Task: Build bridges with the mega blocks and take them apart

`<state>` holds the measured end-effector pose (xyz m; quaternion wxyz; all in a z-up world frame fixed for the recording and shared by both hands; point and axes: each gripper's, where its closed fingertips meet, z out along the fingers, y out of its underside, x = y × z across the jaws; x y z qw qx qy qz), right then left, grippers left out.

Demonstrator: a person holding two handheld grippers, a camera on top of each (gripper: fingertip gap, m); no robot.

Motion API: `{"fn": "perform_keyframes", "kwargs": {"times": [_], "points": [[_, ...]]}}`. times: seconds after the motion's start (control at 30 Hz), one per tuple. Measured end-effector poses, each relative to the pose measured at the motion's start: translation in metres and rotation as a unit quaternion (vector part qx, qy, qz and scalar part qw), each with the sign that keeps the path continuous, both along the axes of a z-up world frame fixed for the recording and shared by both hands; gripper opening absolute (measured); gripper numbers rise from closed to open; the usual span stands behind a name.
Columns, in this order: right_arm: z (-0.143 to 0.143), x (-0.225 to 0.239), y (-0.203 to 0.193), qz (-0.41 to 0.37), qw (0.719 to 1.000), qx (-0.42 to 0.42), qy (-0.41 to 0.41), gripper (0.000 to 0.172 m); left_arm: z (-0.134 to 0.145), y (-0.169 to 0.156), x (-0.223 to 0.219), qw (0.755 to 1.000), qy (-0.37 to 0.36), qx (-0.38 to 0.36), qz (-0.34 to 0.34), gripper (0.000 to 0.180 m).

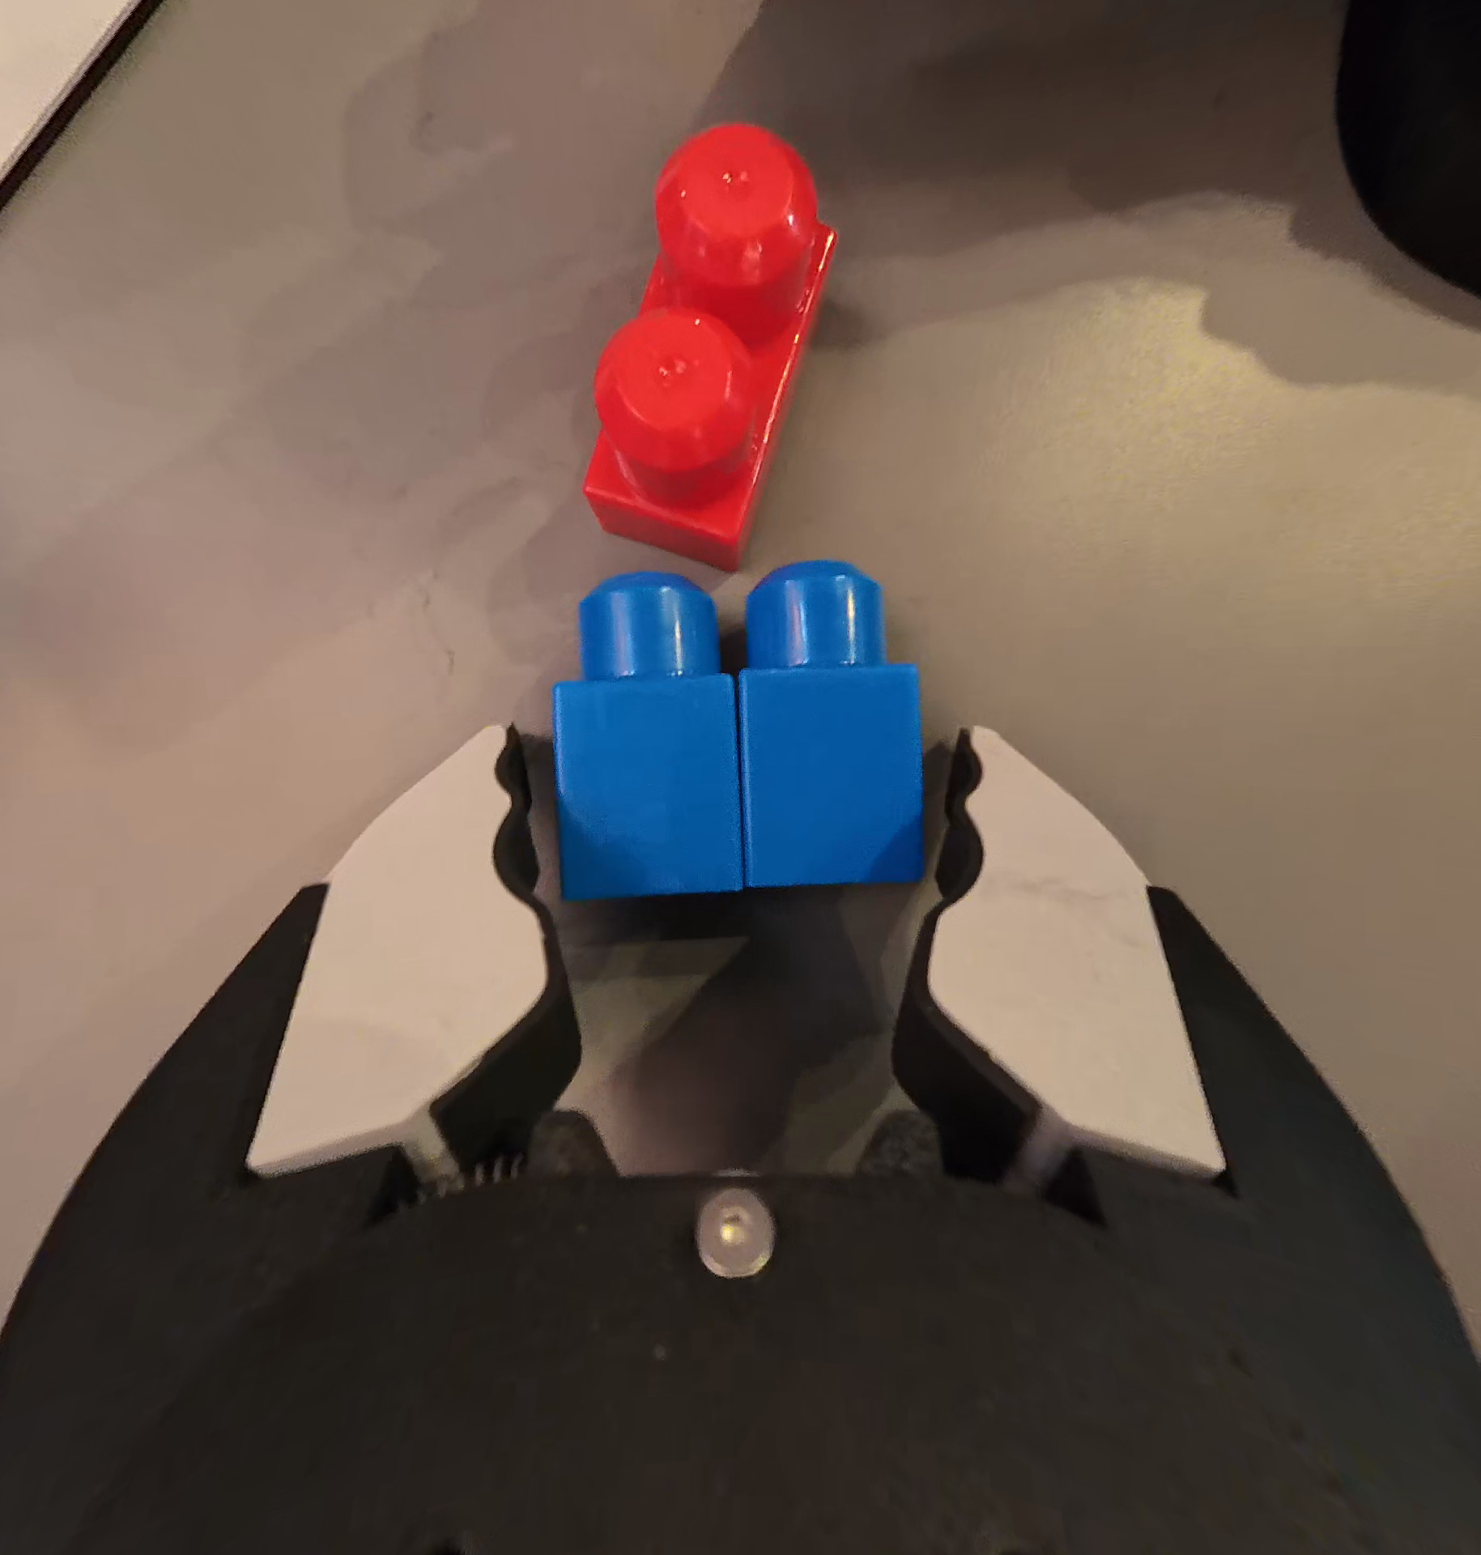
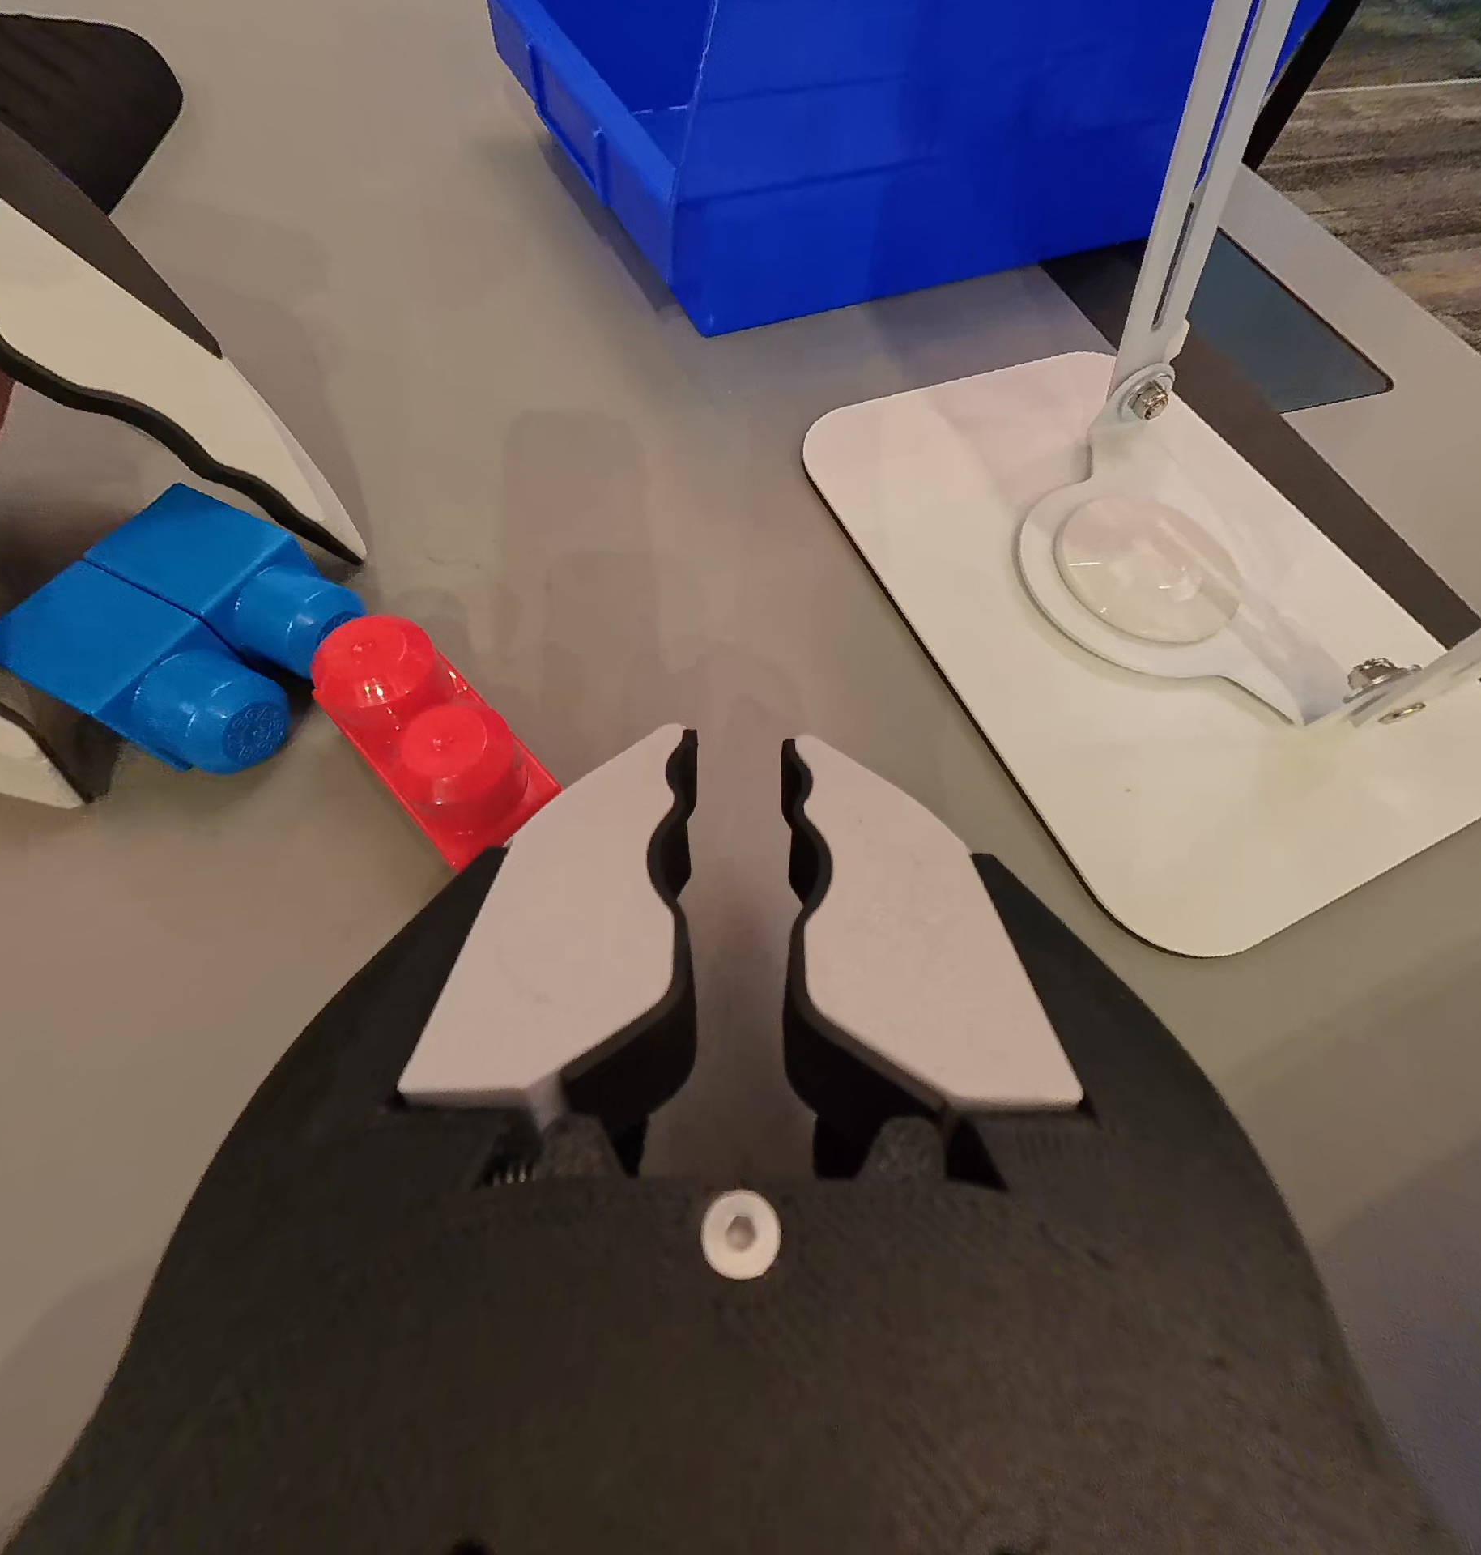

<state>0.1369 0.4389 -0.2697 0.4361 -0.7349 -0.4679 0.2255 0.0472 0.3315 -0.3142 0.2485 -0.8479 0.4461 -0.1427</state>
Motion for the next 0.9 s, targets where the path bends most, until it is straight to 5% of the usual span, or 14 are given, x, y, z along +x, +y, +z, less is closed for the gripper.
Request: {"fn": "perform_keyframes", "kwargs": {"times": [0.17, 0.9], "points": [[0.0001, 0.0002, 0.0003, -0.001, 1.0, 0.001, -0.001, 0.019, 0.0007, -0.0033, -0.0009, 1.0, 0.018, -0.001, -0.014, 0.08], [0.0054, -0.0056, -0.0053, 0.013, 1.0, 0.005, 0.011, 0.02, 0.002, -0.0035, 0.0011, 0.999, 0.01, 0.003, -0.044, 0.079]]}}
